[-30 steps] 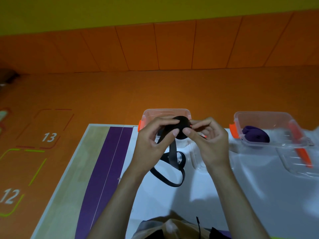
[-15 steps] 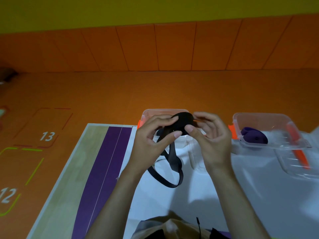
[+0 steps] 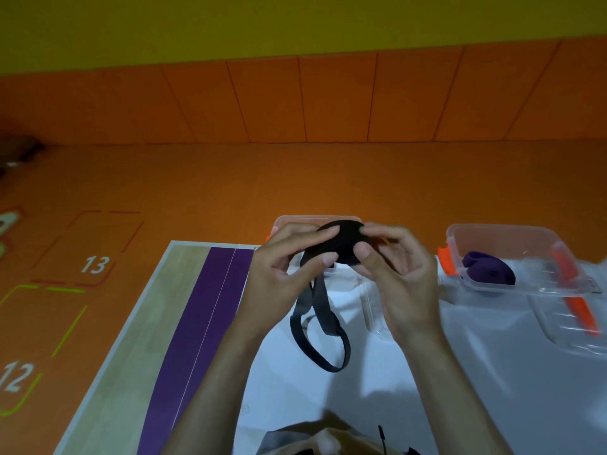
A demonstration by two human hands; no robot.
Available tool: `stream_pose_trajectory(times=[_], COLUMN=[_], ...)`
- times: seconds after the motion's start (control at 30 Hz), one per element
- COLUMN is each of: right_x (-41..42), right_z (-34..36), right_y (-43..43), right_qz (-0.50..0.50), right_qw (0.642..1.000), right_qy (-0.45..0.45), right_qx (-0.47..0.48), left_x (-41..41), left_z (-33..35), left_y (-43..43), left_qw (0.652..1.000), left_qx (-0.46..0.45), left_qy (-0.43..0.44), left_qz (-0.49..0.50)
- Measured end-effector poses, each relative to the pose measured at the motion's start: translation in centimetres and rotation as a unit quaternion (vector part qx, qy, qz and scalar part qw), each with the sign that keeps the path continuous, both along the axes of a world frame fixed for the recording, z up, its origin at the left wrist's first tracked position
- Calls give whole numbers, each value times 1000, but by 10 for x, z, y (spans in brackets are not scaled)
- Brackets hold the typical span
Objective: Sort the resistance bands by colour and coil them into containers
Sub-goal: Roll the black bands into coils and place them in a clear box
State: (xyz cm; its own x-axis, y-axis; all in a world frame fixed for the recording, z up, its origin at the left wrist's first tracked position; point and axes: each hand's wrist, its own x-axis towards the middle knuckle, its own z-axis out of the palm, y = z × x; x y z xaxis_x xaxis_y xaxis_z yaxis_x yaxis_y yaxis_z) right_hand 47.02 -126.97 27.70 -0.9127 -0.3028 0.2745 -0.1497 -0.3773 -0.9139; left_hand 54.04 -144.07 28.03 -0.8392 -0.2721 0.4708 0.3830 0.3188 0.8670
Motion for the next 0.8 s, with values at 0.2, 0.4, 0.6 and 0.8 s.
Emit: stream_pose_trajectory(times=[0.2, 0.4, 0.6, 0.8], right_x=[-4, -2, -10, -12], right_z=[-5, -12, -2, -8], right_y=[3, 5, 8, 12], right_qz=[0, 40, 21, 33], right_qw=[999, 998, 998, 998], right_qy=[2, -12, 28, 5], right_qx=[46, 43, 43, 45], left_x=[2, 4, 0, -2], left_z=[3, 2, 9, 4], left_y=[7, 1, 13, 7], left_qw=[999, 999, 997, 998], left_qx=[9, 28, 66, 49], left_qy=[24, -39, -4, -41], left_qz=[31, 18, 42, -20])
